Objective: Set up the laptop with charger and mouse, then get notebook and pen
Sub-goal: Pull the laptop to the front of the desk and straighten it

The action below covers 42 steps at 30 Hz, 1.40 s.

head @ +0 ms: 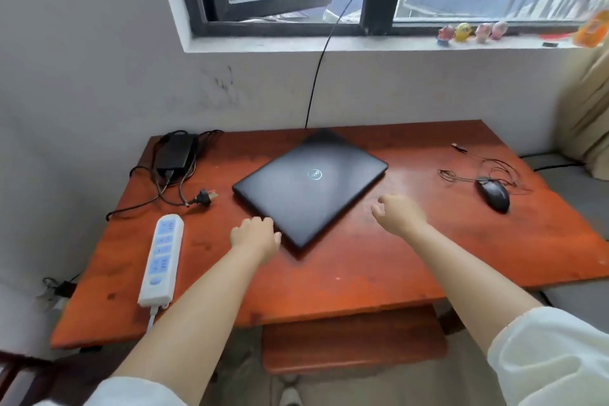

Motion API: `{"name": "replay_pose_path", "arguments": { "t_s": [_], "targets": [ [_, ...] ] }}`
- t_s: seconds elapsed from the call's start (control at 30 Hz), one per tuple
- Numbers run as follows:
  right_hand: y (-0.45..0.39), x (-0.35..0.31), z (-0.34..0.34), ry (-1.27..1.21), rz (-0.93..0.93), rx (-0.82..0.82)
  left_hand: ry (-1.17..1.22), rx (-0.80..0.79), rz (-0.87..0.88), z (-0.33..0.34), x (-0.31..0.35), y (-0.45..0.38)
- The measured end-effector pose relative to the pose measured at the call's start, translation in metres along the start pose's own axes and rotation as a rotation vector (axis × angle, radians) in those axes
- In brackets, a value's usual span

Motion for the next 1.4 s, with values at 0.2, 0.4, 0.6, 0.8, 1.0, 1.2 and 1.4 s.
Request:
{"name": "replay_pose_path", "arguments": {
  "t_s": [0.2, 0.4, 0.6, 0.8, 1.0, 1.2, 1.4],
  "targets": [
    [-0.104, -0.007, 0.027, -0.008, 0.057, -0.101, 0.281, -0.058, -0.204, 0.012, -0.020, -0.084],
    [-0.183, -0.007, 0.049, 0.057, 0.091, -0.147, 0.532, -0.036, -0.375, 0.033, -0.034, -0.126],
    [-0.245, 0.008, 0.067, 0.012, 0.201, -0.146, 0.747, 0.131, -0.583, 0.054, -0.028, -0.147],
    [-0.273, 0.013, 0.089, -0.106, 0.287, -0.047, 0.770, 0.193, -0.765, 0.070, -0.016, -0.158],
    [-0.277, 0.031, 0.096, -0.178, 0.387, -0.110, 0.899, 0.213, -0.937, 0.073, -0.016, -0.164],
    [-0.215, 0.057, 0.113, -0.236, 0.541, -0.126, 0.961, 0.244, -0.933, 0.062, -0.033, -0.160],
    [-0.149, 0.093, 0.106, -0.217, 0.646, -0.040, 0.966, 0.199, -0.850, 0.059, -0.007, -0.147]
  ]
}}
Point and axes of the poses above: each hand's wrist, its own y-axis away from the middle knuckle, its own z-axis out of the palm, x = y × z, the point moved 5 cm from there along -y, towards the middle knuckle, and after that the axes turned 12 degrees about y, right-handed, at the moved point
